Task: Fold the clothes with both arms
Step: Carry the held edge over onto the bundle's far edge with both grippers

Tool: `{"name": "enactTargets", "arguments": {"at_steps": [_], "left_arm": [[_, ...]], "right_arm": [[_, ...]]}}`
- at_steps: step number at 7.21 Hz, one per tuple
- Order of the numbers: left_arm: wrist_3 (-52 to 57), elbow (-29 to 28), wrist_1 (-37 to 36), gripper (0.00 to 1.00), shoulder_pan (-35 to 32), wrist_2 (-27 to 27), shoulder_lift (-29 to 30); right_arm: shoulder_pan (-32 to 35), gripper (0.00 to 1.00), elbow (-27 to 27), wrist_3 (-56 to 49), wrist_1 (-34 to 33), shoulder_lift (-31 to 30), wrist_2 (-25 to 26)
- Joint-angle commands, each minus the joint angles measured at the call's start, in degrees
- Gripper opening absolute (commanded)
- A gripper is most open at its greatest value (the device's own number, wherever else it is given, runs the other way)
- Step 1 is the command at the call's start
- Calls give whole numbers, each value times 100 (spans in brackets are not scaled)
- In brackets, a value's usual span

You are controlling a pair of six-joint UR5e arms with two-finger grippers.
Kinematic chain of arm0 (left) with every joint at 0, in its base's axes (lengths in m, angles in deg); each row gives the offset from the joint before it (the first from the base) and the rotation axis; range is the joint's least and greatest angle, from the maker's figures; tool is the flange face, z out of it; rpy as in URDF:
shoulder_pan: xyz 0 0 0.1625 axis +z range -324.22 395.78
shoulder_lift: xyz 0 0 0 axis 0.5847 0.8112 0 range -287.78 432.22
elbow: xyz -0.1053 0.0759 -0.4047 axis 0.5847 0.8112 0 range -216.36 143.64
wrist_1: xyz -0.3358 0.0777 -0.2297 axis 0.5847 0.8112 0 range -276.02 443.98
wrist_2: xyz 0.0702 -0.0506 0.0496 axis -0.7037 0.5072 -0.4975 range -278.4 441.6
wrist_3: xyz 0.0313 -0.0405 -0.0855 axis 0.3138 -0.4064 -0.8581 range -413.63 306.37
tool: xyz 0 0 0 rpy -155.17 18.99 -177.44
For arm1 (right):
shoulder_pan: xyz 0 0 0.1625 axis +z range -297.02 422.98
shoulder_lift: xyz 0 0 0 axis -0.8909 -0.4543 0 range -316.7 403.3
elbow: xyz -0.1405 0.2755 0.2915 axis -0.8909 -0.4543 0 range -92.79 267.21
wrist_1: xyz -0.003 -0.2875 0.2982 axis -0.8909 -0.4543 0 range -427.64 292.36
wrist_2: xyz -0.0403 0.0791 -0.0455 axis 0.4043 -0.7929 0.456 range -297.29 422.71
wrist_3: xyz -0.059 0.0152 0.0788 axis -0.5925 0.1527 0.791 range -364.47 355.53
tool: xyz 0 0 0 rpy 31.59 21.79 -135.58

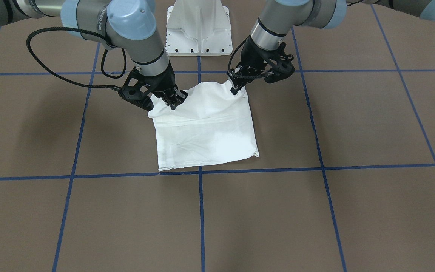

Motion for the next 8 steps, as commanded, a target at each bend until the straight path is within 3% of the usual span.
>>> {"name": "enactTargets", "arguments": {"at_steps": [1, 7, 8], "left_arm": [[62, -673, 427, 0, -309, -2, 155], [317, -1132, 648, 0, -539, 7, 402], [326, -1132, 639, 0, -565, 7, 411]], "right_arm": [[146, 0, -573, -84, 0, 344, -6], [375, 0, -1094, -111, 140, 644, -6], [392, 28, -1173, -102, 245, 644, 3]]}}
